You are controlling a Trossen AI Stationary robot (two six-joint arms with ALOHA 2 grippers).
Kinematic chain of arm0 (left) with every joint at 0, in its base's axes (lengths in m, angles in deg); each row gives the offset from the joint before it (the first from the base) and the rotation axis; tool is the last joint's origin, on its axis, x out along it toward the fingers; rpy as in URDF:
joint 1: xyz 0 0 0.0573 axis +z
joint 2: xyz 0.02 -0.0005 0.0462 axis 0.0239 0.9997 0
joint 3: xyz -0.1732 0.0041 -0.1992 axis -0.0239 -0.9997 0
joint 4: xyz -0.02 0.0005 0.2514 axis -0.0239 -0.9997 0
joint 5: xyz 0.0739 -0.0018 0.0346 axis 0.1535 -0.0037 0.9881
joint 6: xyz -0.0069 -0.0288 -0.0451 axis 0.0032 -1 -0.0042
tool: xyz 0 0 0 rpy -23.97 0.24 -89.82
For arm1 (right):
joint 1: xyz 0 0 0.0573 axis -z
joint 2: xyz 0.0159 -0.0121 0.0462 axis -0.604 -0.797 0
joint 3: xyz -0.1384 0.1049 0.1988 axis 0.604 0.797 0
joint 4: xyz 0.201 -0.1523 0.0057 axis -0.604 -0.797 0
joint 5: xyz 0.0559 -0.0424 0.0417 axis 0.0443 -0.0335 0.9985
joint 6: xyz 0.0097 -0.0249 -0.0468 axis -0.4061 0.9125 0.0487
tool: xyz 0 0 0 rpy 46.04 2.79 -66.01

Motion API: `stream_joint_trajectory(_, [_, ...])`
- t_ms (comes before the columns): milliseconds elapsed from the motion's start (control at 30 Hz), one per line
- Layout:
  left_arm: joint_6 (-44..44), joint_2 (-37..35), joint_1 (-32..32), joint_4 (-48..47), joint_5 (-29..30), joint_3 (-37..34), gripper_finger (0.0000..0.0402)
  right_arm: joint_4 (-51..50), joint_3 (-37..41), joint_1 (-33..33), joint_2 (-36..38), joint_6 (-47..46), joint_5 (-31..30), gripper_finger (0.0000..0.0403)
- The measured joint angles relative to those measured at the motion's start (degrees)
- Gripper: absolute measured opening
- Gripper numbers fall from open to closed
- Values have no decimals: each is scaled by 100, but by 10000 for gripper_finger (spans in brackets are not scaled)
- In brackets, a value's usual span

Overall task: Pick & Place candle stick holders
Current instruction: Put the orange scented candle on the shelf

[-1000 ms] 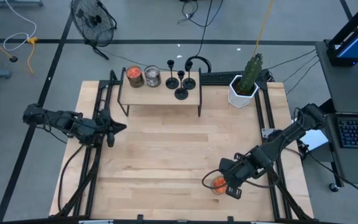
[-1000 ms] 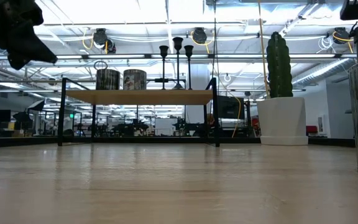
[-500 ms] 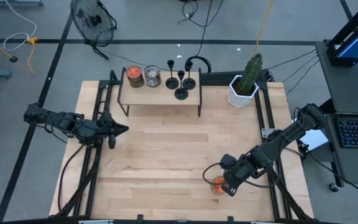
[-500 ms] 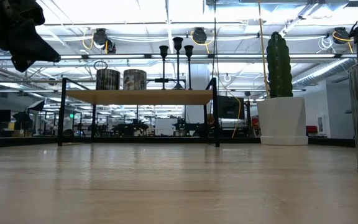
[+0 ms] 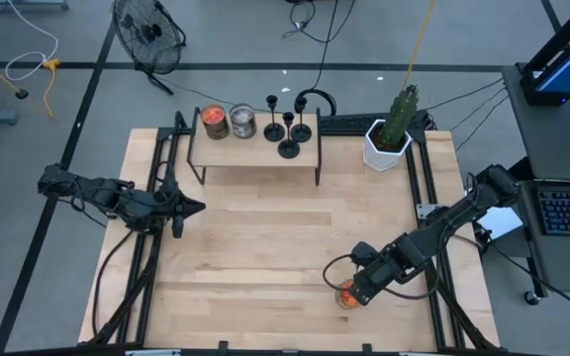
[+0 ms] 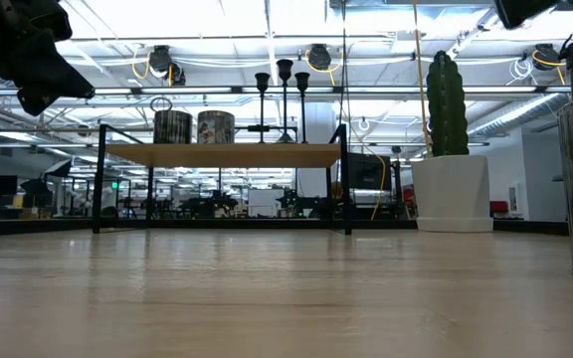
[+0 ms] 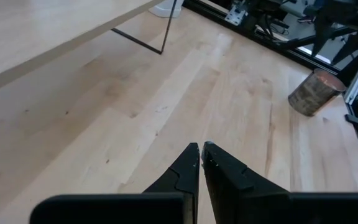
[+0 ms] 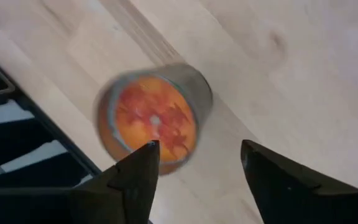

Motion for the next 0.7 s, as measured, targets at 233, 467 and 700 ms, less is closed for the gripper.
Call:
stream_joint_trajectory(233, [-79,4,0,-2,-16,0,26,787,383,2,0,-41,52,210])
stream_joint_trajectory(467, [-82,4,0,-15,-12,0,26,1402,918,2,-2,-189,179,191])
stream_joint_trajectory(700, [-79,4,0,-55,-11,0,26,1489,1035,4,-2,-188,157,149])
